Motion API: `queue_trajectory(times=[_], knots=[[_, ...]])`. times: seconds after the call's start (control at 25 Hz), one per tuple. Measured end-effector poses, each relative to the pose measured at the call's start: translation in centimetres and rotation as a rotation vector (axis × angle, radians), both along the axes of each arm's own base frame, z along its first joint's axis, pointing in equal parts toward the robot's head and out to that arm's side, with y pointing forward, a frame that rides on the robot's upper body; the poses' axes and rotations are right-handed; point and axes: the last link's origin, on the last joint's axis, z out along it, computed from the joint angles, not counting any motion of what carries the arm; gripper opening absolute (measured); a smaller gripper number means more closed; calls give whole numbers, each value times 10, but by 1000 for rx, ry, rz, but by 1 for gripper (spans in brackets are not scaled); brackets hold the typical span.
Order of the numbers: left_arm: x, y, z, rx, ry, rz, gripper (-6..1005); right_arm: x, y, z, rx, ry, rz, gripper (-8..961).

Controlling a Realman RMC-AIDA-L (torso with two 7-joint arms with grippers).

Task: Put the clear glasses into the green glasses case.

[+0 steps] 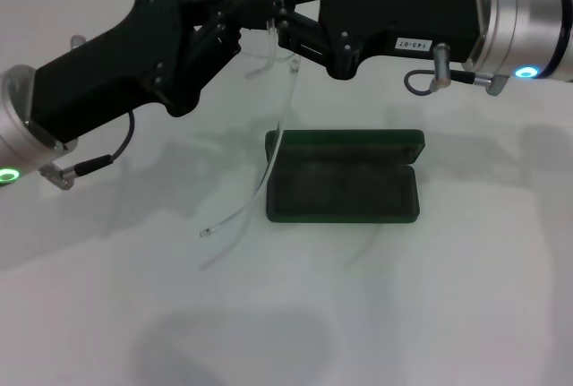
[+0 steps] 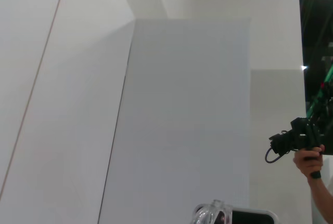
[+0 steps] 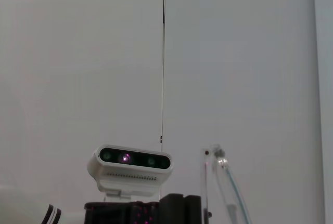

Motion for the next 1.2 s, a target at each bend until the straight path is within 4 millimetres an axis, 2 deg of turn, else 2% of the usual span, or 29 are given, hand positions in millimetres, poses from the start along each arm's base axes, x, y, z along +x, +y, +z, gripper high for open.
queue_trajectory(times=[0.8, 1.2], knots=[[-2, 1, -2, -4, -4, 16, 48, -2, -1, 1, 0, 3, 18, 117], [-5, -1, 2, 4, -17, 20, 49, 10, 0, 9, 42, 39, -22, 117]])
